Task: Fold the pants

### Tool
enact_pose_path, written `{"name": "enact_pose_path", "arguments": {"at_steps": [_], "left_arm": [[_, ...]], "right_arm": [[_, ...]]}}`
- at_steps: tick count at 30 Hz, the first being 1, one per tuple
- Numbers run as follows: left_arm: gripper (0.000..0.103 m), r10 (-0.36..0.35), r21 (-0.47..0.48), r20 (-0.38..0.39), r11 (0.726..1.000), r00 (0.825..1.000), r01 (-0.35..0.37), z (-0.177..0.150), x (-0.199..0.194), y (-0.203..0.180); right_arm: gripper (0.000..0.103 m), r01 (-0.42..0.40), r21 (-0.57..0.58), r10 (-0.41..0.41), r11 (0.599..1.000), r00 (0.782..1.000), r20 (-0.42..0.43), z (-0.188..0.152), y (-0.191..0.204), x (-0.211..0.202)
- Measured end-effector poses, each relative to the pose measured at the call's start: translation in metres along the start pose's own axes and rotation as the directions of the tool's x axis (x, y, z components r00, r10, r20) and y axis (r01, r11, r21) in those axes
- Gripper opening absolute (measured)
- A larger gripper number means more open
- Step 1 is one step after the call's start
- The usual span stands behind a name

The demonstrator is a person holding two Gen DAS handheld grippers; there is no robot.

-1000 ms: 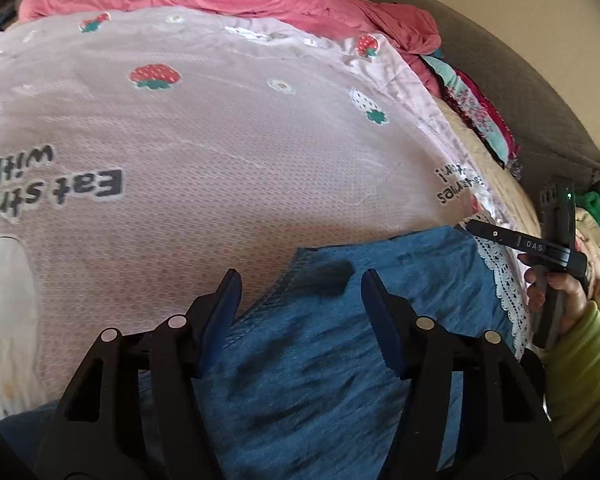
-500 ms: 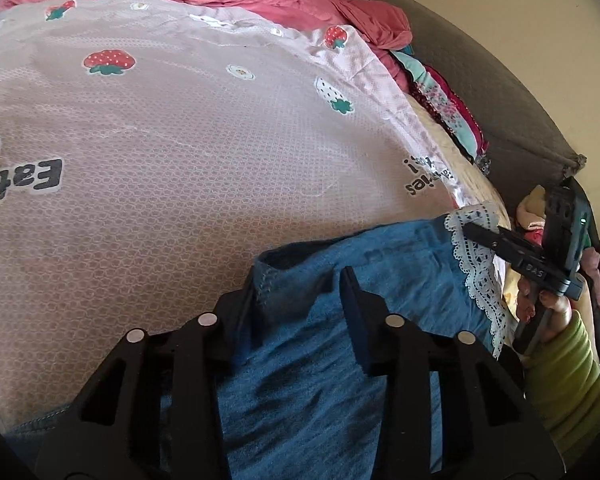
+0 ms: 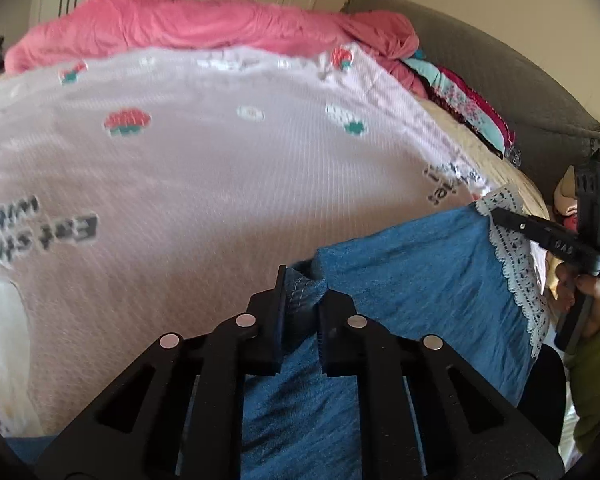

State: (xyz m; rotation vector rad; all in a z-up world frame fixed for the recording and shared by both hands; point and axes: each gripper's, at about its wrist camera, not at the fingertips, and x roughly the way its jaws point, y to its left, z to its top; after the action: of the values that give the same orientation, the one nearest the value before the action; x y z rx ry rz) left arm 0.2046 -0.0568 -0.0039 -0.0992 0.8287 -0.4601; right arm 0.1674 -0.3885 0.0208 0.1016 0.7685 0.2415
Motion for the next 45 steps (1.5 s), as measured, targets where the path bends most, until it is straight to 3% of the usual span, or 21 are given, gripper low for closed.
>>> {"name": "enact_pose_path", "arguments": {"at_steps": [3,5,7,11,14,16,18,19,23,29,35,41,45], "left_arm": [[0.006,0.051,0.012,0.002,0.999,0.999,-0.051,0.005,0.007,-0.001],[0.006,0.069,0.006,-0.024,0.998,0.997,-0.069,0.005,0.019,0.001],[0.006,0.073,-0.008,-0.056,0.997,0.996,-0.073,0.001,0.03,0.006],[0.009,0.055,-0.045,-0.068,0.997,0.996,-0.058,0.0,0.033,0.016],[0.009,0.049,-0.053,-0.066,0.997,0.997,-0.052,-0.001,0.033,0.018],[0.013,0.045,-0.056,-0.055,0.997,0.997,-0.048,-0.001,0.03,0.019],[0.025,0.051,-0.07,-0.023,0.996,0.998,-0.053,-0.002,0.022,0.021],[0.032,0.05,-0.079,-0.013,0.996,0.999,-0.051,-0.002,0.018,0.022],[0.035,0.069,-0.094,0.003,0.993,0.998,-0.068,-0.004,0.004,0.023],[0.048,0.073,-0.091,0.006,0.993,0.997,-0.072,-0.023,-0.036,0.016],[0.057,0.074,-0.109,0.047,0.992,0.996,-0.069,-0.049,-0.082,0.002],[0.062,0.163,-0.142,0.016,0.977,0.987,-0.159,-0.084,-0.109,0.009],[0.064,0.183,-0.159,-0.017,0.97,0.983,-0.183,-0.092,-0.11,0.016]], "right_arm": [[0.019,0.023,-0.029,-0.023,0.999,1.0,-0.002,0.01,0.001,0.008],[0.019,0.059,-0.046,-0.062,0.997,0.996,-0.063,0.012,0.001,0.026],[0.021,0.108,-0.091,-0.12,0.99,0.983,-0.137,0.006,0.001,0.05],[0.023,0.13,-0.147,-0.151,0.981,0.978,-0.145,0.0,0.002,0.059],[0.031,0.121,-0.088,-0.133,0.989,0.98,-0.147,0.0,-0.007,0.057],[0.045,0.141,-0.073,-0.149,0.987,0.98,-0.128,0.001,-0.01,0.049],[0.05,0.192,-0.061,-0.196,0.98,0.977,-0.084,0.001,-0.012,0.031],[0.053,0.188,-0.04,-0.19,0.981,0.98,-0.064,0.0,-0.015,0.02],[0.057,0.122,0.095,-0.124,0.988,0.992,0.018,-0.019,-0.026,-0.037],[0.059,-0.013,0.271,0.009,0.962,1.0,0.017,-0.082,-0.035,-0.087],[0.059,-0.092,0.291,0.102,0.952,0.995,-0.021,-0.11,-0.022,-0.093],[0.059,-0.092,0.251,0.104,0.964,0.994,-0.035,-0.106,-0.014,-0.083],[0.059,-0.062,0.244,0.084,0.968,0.993,-0.083,-0.109,-0.016,-0.067]]}}
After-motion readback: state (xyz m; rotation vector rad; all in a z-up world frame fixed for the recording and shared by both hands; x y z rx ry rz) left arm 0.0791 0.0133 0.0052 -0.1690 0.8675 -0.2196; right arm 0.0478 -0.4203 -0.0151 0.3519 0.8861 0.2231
